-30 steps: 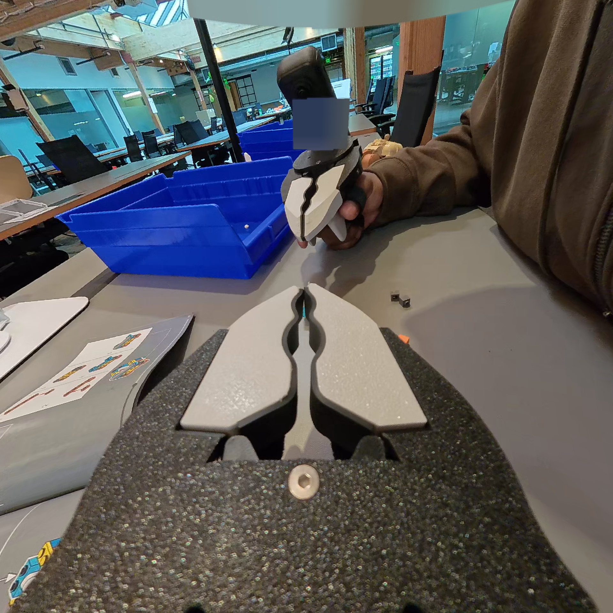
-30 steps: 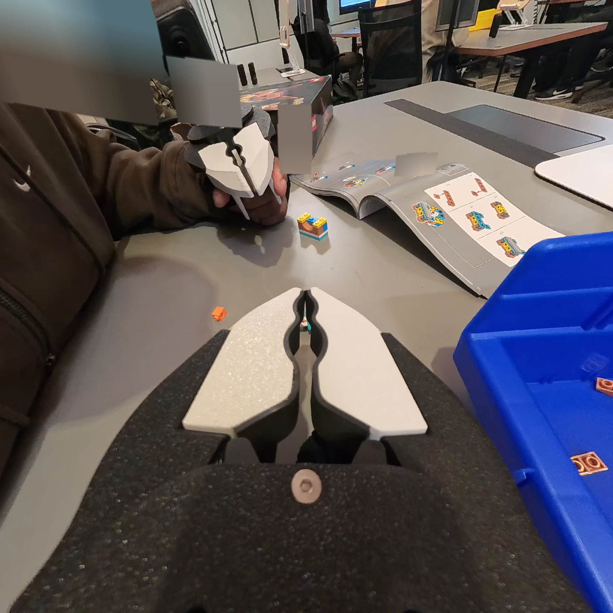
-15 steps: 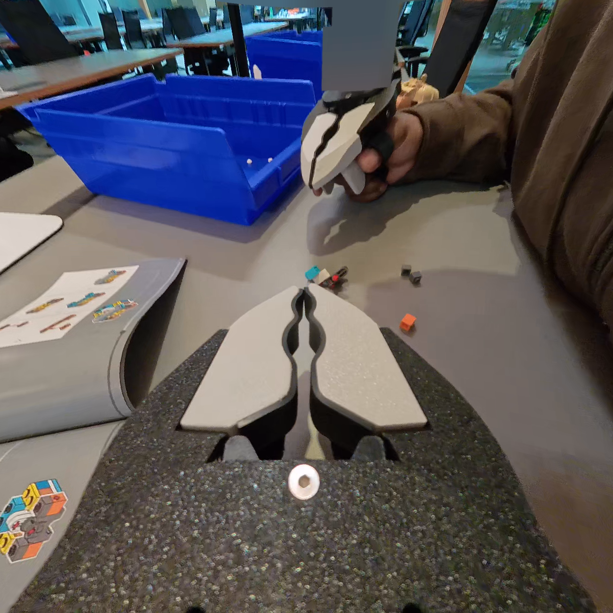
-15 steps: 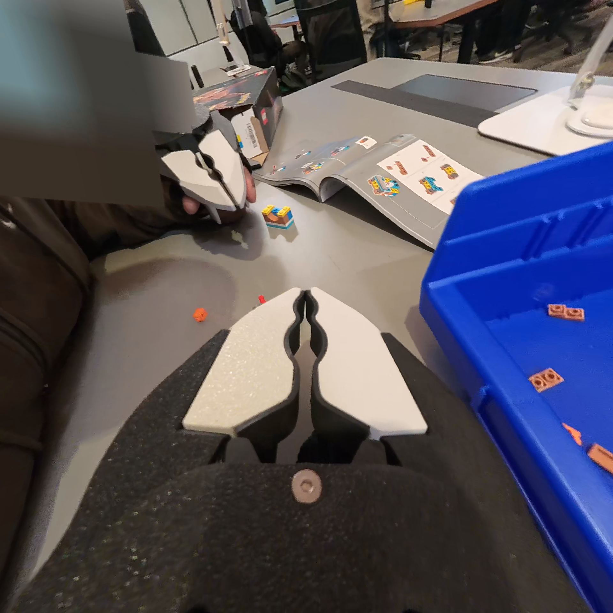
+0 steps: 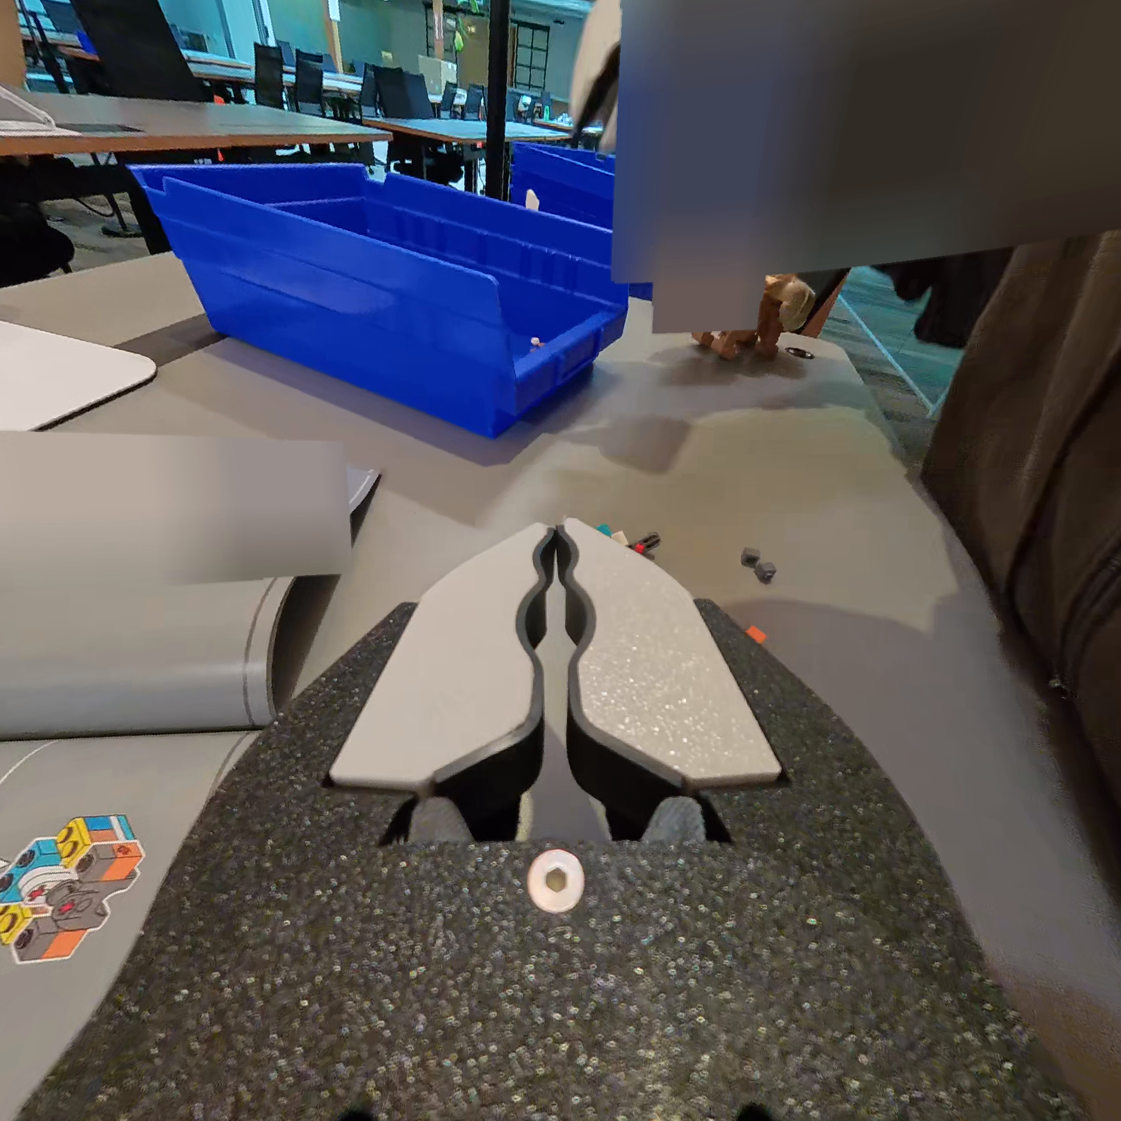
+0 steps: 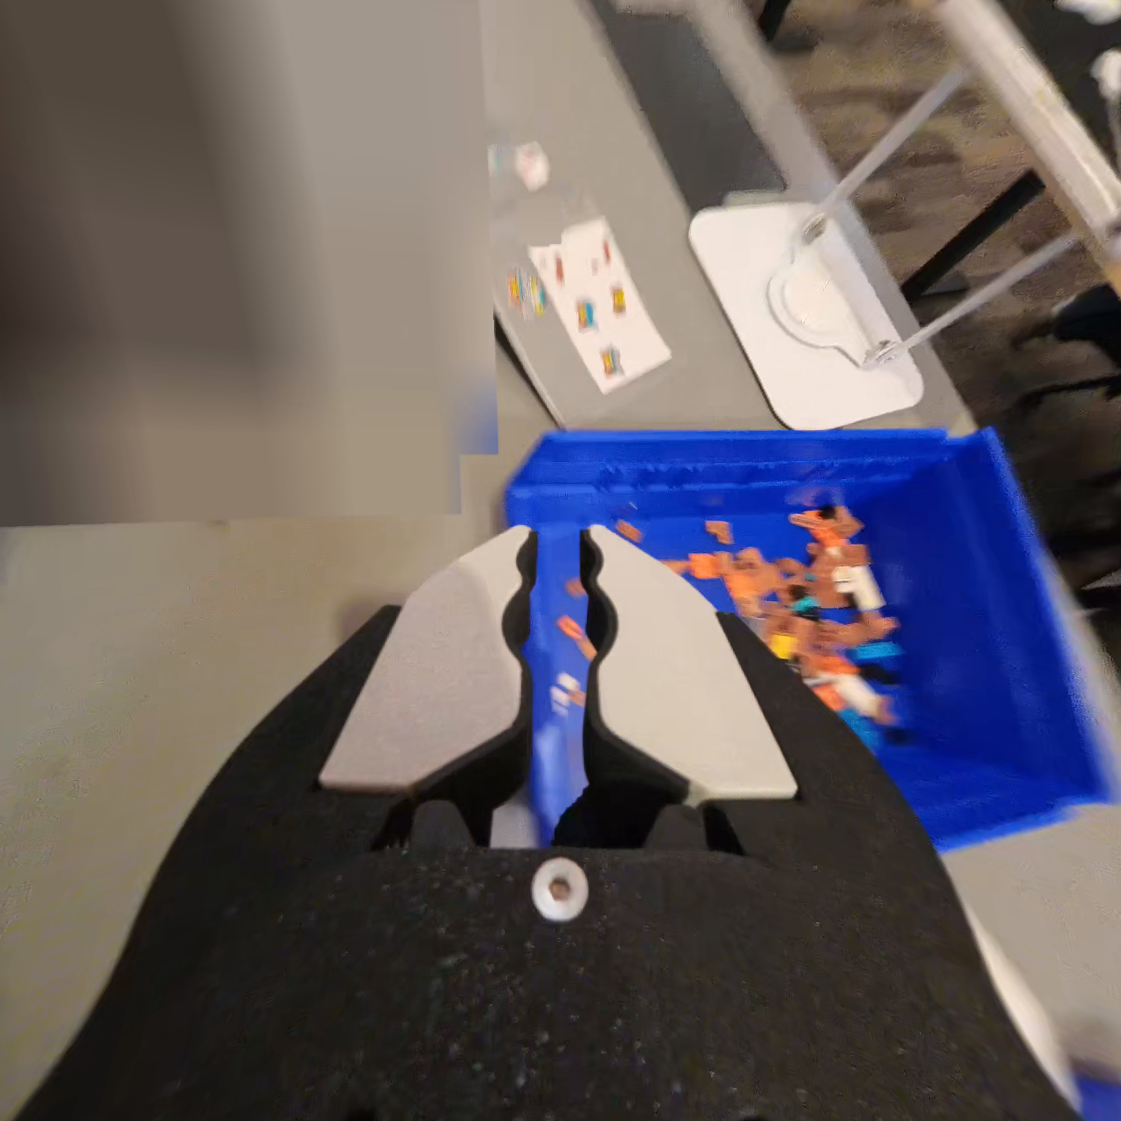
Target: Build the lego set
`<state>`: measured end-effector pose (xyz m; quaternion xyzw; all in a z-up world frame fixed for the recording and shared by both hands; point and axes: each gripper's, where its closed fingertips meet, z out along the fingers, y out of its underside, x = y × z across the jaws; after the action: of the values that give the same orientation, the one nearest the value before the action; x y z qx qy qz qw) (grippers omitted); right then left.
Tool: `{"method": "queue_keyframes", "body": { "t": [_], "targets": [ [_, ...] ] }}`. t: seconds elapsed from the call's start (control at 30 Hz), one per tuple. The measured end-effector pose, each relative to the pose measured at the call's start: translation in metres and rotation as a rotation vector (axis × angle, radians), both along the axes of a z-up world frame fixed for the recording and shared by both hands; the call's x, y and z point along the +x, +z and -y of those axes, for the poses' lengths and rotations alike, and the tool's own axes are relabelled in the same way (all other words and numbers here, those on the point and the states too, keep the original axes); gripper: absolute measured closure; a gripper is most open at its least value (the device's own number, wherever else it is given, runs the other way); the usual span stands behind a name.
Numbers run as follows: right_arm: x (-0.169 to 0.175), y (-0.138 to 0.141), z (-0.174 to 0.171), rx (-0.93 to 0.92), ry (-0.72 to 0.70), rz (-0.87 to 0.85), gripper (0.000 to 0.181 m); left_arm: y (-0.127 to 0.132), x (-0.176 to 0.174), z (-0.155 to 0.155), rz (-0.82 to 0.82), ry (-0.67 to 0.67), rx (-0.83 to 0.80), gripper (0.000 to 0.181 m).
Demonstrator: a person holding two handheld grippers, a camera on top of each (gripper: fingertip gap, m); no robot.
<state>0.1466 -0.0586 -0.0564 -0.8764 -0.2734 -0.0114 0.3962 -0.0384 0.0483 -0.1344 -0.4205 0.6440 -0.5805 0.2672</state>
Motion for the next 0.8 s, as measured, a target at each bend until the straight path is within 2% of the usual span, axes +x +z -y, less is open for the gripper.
{"method": "queue_keyframes", "body": {
  "t": [0.1, 0.17, 0.23, 0.33, 0.47, 0.6, 0.8],
  "targets": [
    [0.041, -0.055, -0.01, -0.32, 0.233, 0.292, 0.163, -0.001, -0.001, 0.001, 0.0, 0.002, 0.014, 0.181],
    [0.055, -0.096, -0.01, -0.492, 0.346, 0.32, 0.161, -0.003, -0.001, 0.001, -0.007, 0.008, 0.032, 0.181],
    [0.049, -0.118, -0.011, -0.523, 0.446, 0.265, 0.162, -0.004, -0.002, 0.001, -0.012, 0.01, 0.043, 0.181],
    [0.039, -0.13, -0.011, -0.509, 0.544, 0.223, 0.164, -0.004, -0.001, 0.0, -0.022, 0.009, 0.026, 0.181],
    [0.036, -0.141, -0.007, -0.515, 0.608, 0.24, 0.167, -0.002, 0.001, -0.005, -0.032, 0.018, -0.026, 0.181],
    [0.039, -0.152, -0.006, -0.535, 0.625, 0.274, 0.168, -0.001, 0.001, -0.007, -0.027, 0.028, -0.036, 0.181],
    [0.039, -0.152, -0.009, -0.515, 0.567, 0.273, 0.175, -0.003, 0.001, -0.006, -0.031, 0.031, -0.016, 0.181]
  ]
}}
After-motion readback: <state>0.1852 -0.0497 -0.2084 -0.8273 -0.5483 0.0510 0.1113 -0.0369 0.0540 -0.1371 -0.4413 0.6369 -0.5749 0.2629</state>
